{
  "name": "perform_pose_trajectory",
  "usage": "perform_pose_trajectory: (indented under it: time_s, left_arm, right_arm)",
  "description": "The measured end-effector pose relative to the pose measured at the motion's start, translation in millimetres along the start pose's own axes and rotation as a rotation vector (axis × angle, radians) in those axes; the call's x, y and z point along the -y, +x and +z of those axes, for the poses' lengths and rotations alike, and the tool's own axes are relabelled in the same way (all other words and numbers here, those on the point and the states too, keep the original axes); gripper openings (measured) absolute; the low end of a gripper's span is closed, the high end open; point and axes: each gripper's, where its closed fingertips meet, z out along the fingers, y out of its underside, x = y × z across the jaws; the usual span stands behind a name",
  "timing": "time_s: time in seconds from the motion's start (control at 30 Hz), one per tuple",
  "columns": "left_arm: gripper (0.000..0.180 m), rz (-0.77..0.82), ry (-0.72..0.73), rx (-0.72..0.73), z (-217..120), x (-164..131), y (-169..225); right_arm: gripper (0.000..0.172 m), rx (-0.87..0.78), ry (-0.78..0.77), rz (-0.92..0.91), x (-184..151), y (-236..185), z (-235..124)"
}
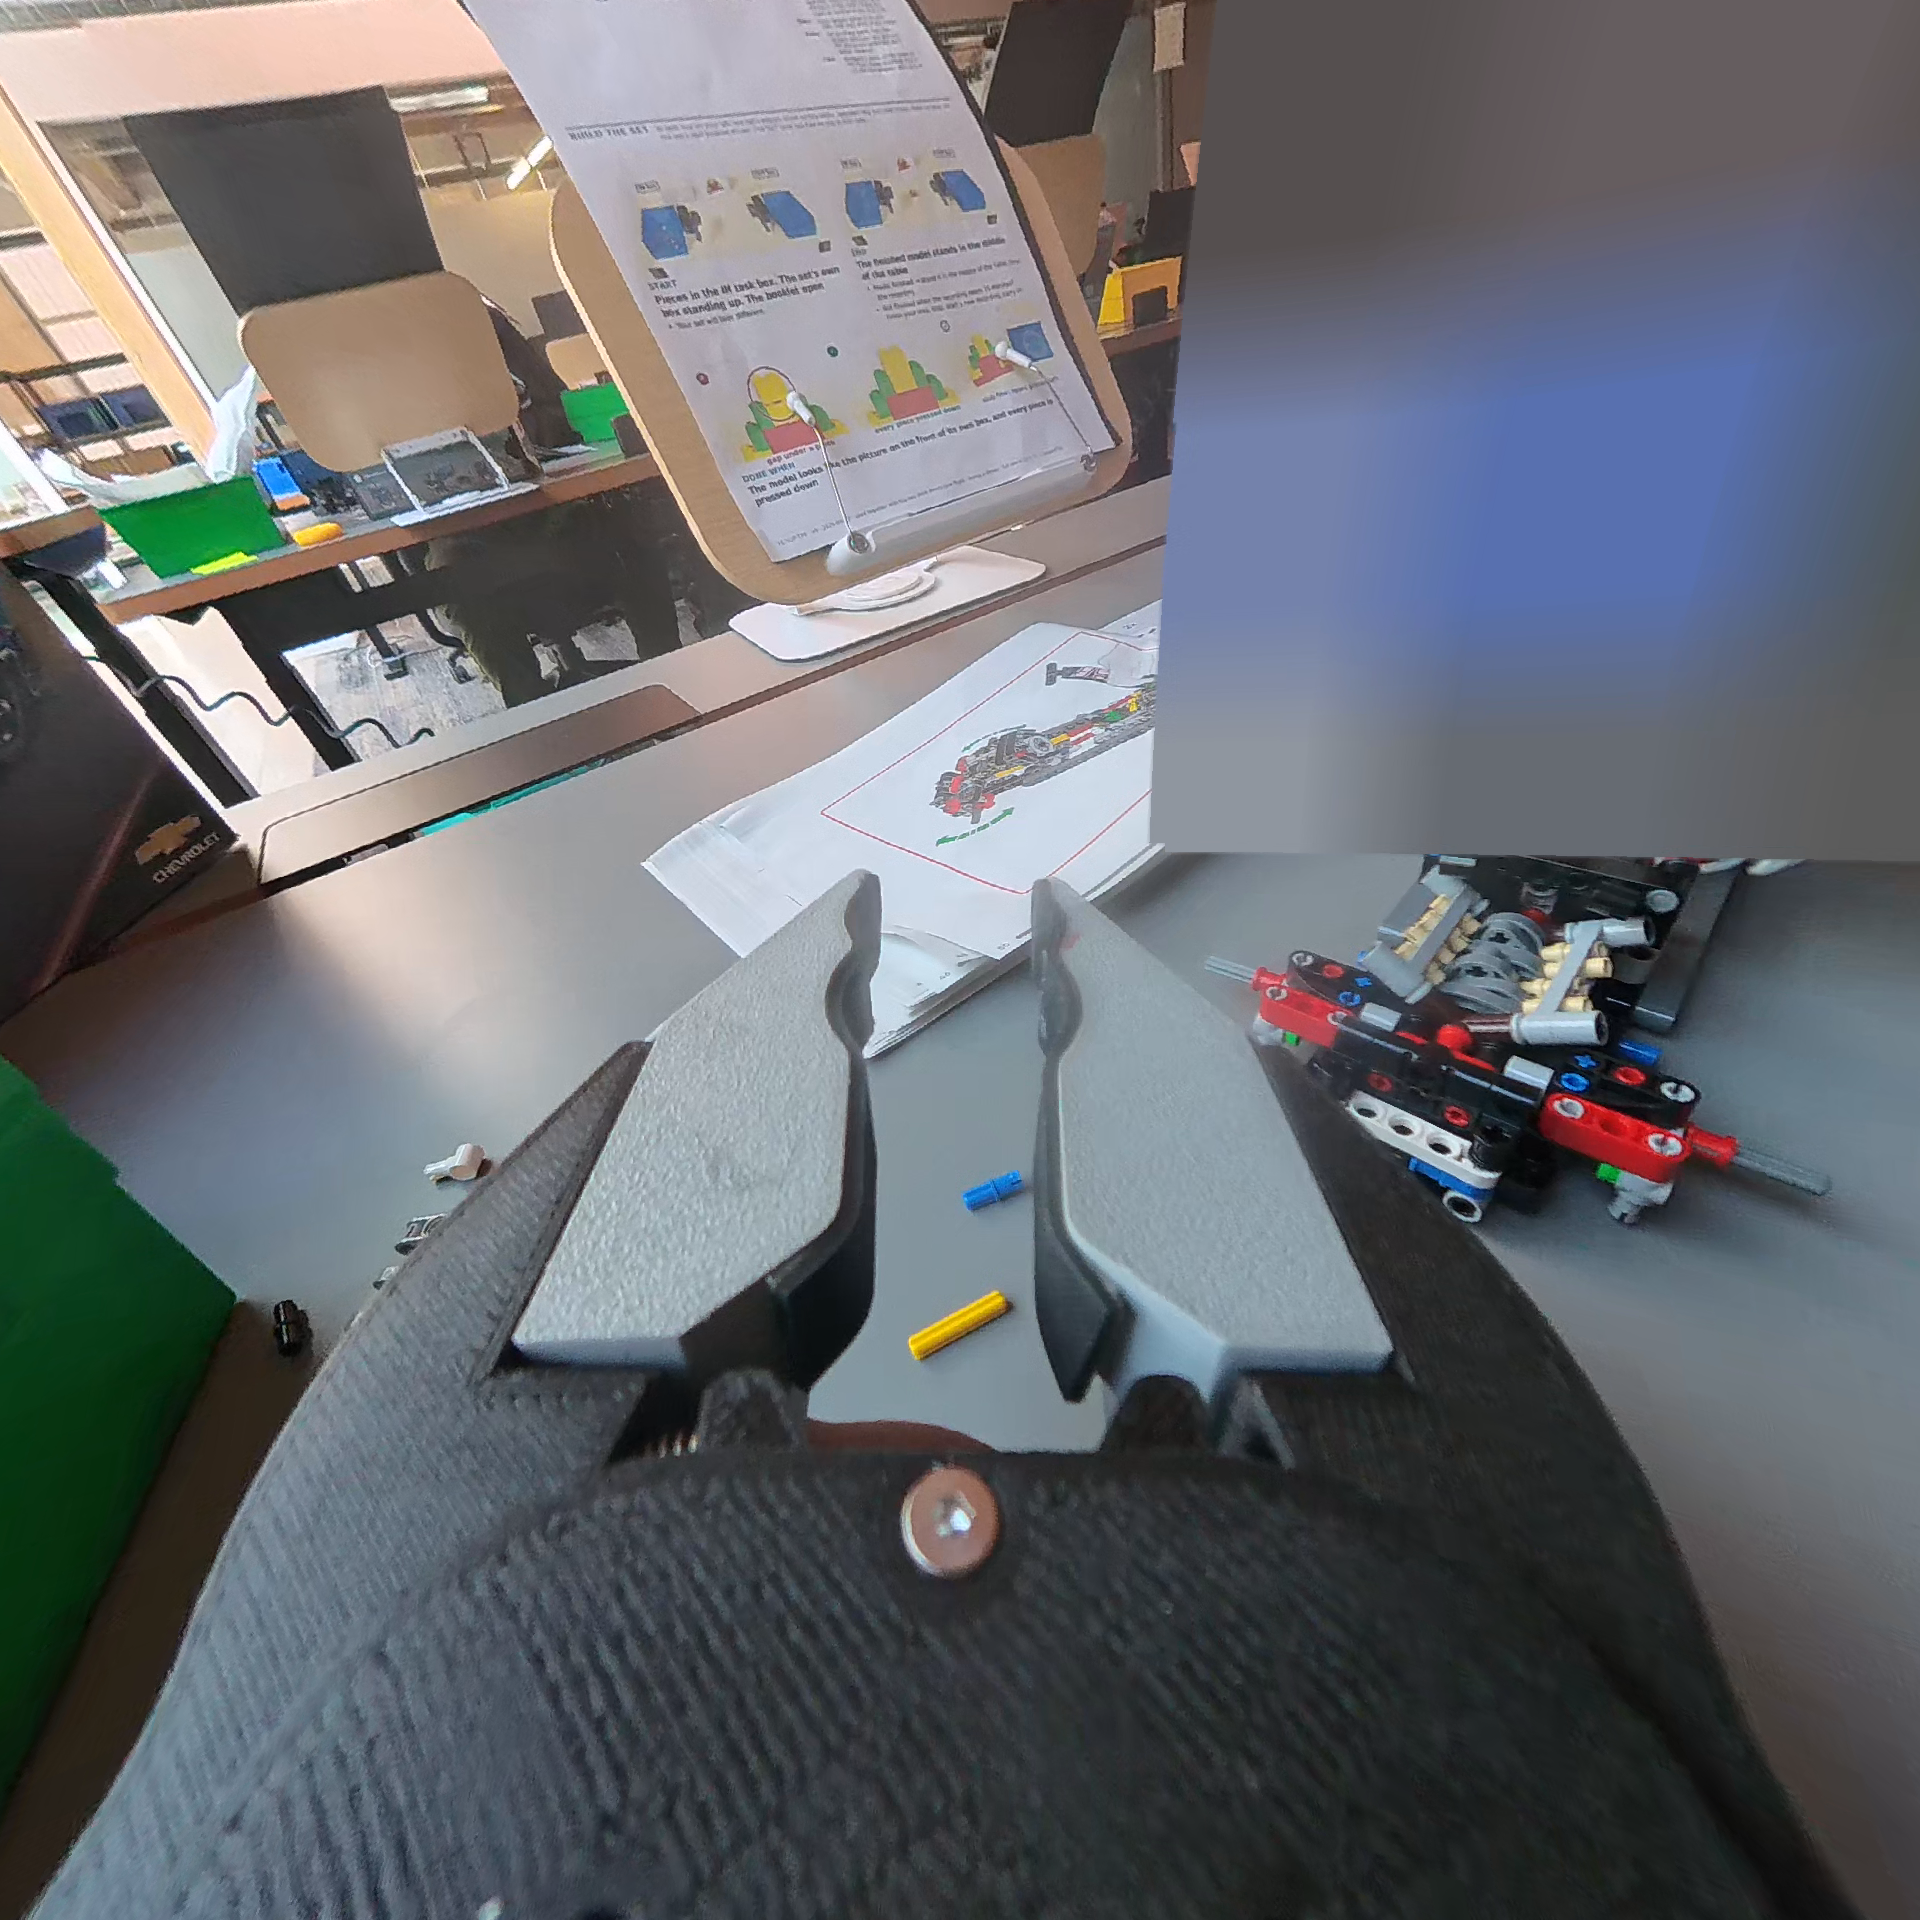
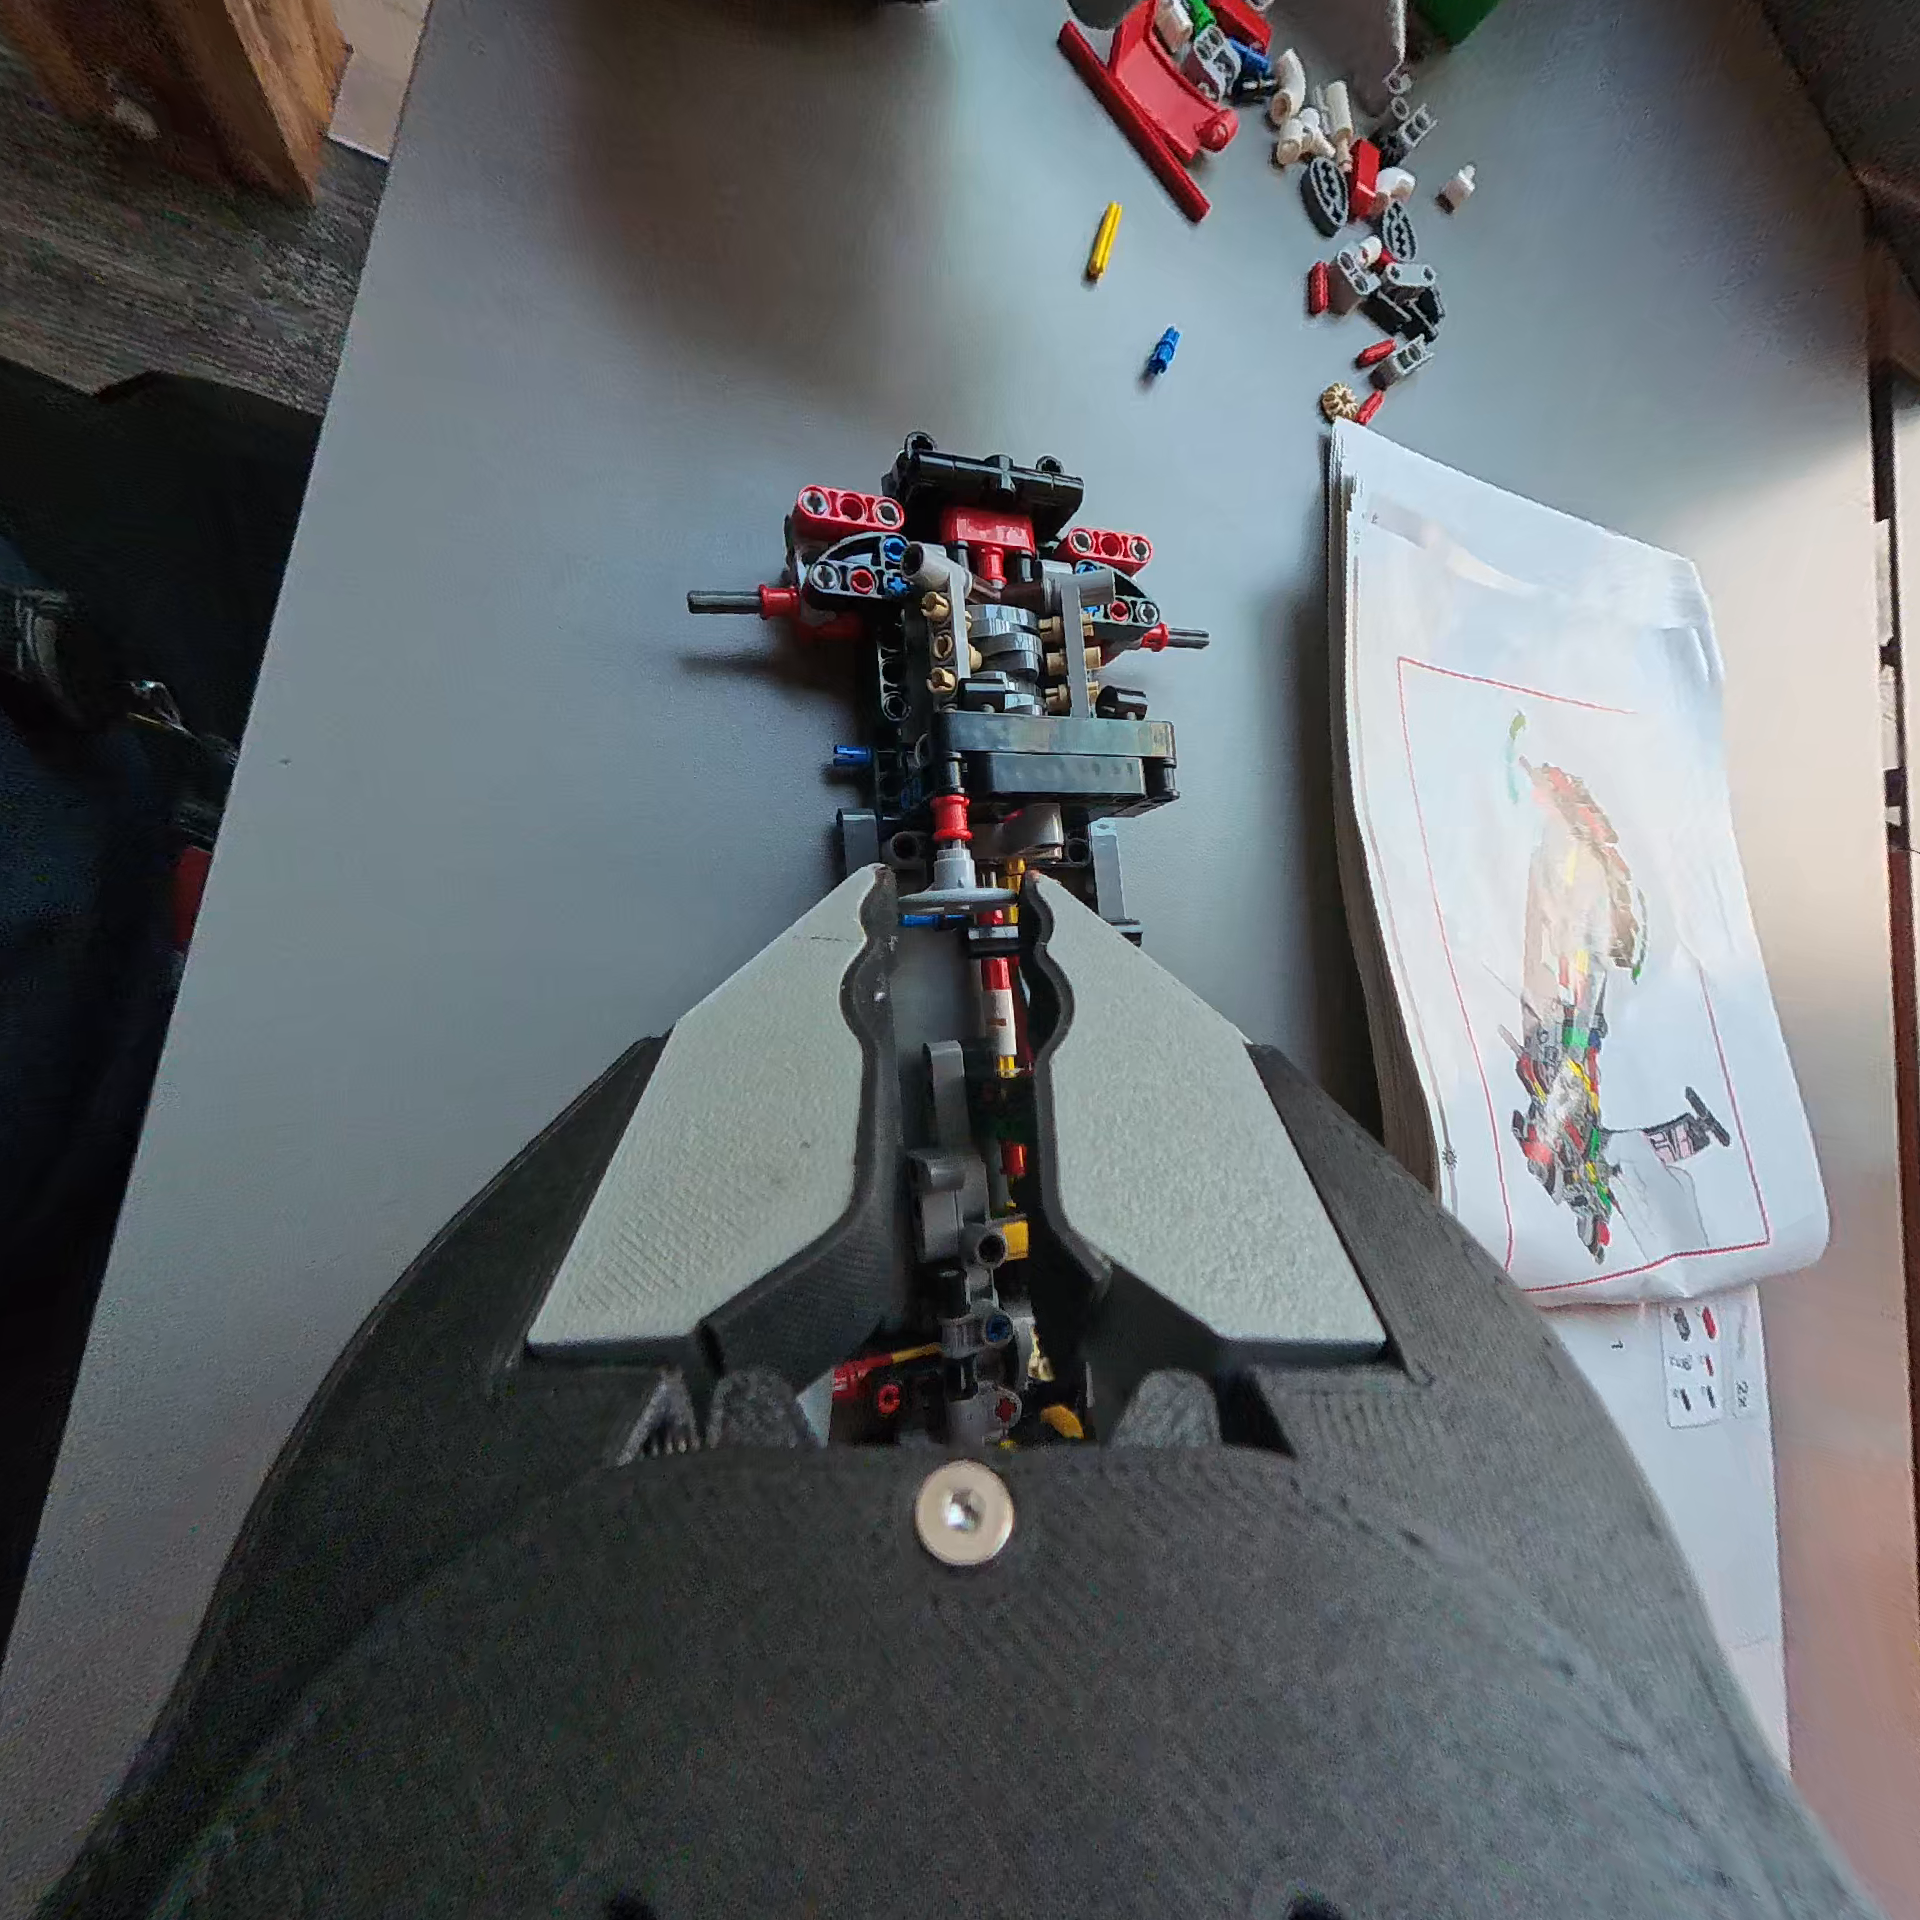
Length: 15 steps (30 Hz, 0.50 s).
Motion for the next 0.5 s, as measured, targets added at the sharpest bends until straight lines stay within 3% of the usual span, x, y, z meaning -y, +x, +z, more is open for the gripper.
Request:
perform_pose_trajectory:
  time_s: [0.23, 0.5]
  left_arm:
    - [0.026, -0.012, 0.001, -0.002, 0, 0, -1]
    - [0.027, -0.016, 0.001, -0.004, 0, 0, -1]
  right_arm:
    - [0.025, 0.050, -0.029, 0.007, -5, 1, 7]
    - [0.019, -0.058, 0.018, -0.024, 2, 4, -5]
